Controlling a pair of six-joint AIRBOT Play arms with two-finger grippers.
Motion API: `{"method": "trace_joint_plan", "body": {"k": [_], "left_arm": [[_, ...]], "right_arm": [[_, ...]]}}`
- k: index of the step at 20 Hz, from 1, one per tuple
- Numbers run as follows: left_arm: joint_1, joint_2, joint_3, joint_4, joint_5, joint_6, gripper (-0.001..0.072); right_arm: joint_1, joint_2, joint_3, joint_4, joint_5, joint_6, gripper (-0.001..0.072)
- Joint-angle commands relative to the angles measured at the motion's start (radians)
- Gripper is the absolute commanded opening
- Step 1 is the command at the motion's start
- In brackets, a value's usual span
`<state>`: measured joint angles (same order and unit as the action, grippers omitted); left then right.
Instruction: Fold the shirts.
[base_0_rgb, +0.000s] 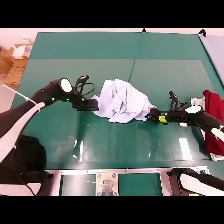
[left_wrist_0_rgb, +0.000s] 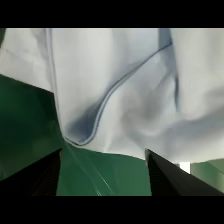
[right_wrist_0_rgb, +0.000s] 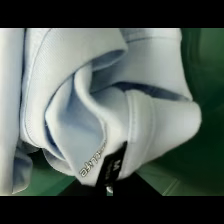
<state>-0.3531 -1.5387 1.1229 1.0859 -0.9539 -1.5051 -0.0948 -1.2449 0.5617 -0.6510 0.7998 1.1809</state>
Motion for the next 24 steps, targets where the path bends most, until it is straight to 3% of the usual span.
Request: {"method": "trace_joint_plan", "body": {"k": [1,4,6,9,13,17,24], "left_arm": [[0.0,-0.05,-0.017,0.027,0.064,-0.034,0.0588],[0.0,-0.093,-0.016,-0.063,0.143,-0.031,0.0557],[0.0,-0.098,-0.008,-0.098,0.188,-0.031,0.0045],[0.0,-0.085,0.106,-0.104,0.101,0.003,0.0021],[0.037,0.035,0.347,-0.052,-0.047,0.014,0.0022],[0.173,0.158,0.518,-0.046,-0.222,0.013,0.0021],[0.351,0.358,0.591,-0.047,-0.314,0.013,0.0022]], "right_arm": [[-0.014,0.001,0.002,0.004,0.022,-0.016,0.0019],[-0.013,0.001,0.002,0.004,0.021,-0.016,0.002],[-0.013,0.001,0.002,0.005,0.022,-0.036,0.0019],[-0.018,0.002,0.013,0.0,0.046,-0.038,0.0019],[-0.096,0.029,0.151,-0.079,0.224,-0.029,0.0018],[-0.246,0.158,0.31,-0.207,0.327,0.083,0.0018],[-0.449,0.436,0.516,-0.202,0.411,0.151,0.0018]]}}
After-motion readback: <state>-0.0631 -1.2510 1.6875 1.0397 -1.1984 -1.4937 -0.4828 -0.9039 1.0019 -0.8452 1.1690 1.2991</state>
